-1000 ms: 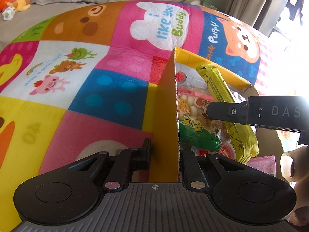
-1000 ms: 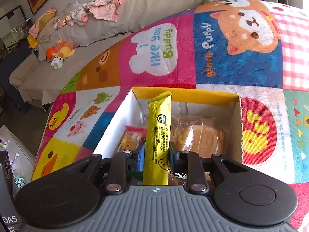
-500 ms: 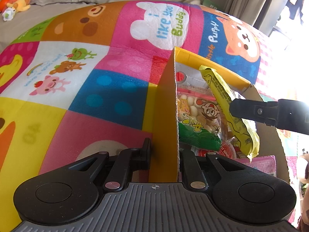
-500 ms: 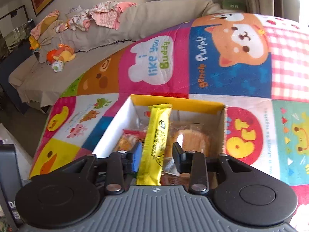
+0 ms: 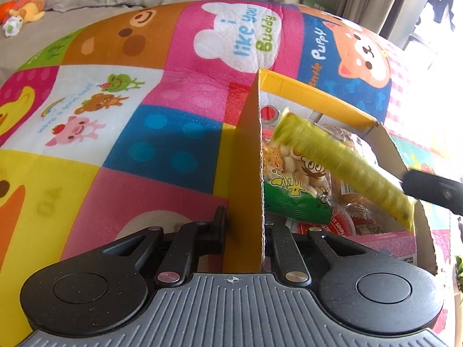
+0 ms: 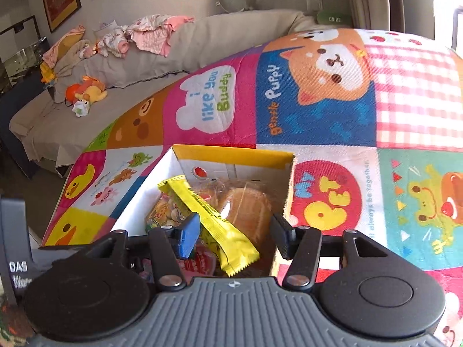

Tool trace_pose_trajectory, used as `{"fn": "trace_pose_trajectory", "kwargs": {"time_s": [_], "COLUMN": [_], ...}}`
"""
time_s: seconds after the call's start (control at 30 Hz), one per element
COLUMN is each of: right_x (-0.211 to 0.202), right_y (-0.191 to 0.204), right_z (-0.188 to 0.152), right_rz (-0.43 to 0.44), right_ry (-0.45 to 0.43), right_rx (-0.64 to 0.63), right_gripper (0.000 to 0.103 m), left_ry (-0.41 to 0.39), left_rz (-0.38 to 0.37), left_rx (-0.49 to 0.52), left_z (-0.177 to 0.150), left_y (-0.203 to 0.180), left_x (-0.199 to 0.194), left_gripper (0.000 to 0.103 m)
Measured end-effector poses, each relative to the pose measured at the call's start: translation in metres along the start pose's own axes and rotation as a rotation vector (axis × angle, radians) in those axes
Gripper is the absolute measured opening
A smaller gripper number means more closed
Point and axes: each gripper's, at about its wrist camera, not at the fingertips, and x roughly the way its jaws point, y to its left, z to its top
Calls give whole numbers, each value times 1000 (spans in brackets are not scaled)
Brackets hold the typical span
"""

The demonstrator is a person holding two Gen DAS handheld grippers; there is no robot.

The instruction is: Organize objects

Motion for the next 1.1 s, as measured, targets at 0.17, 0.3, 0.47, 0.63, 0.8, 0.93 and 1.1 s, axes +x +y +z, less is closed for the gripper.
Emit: {"fn": "trace_pose_trajectory", "kwargs": {"time_s": [0.17, 0.3, 0.47, 0.63, 0.8, 0.93, 1.1], "right_x": [-19, -32, -44, -49, -38, -31, -25], "right_y": [-16, -32, -30, -11, 1, 1, 0], "right_z": [-14, -28, -44, -58, -75, -81, -77], "right_rz": [-53, -48, -27, 68, 44, 25, -12], "right_ry": [-19, 0, 19, 36, 77, 81, 45], "right_rx": [-11, 4, -35, -88, -143, -140, -148], "right_gripper": [57, 59, 60, 66, 67, 66, 64], "left_ry": [-1, -1, -3, -2, -4, 2, 28], "left_rz": [1, 4, 7, 4, 12, 29, -3], "left_rx": [2, 1, -1, 1, 8, 30, 79], "left_z": [0, 0, -1, 0, 0, 3, 15], "left_y": [0, -1, -1, -1, -3, -8, -34], "left_x": [1, 1, 0, -1, 0, 1, 18], "left_gripper": [14, 14, 14, 14, 13, 12, 13]}}
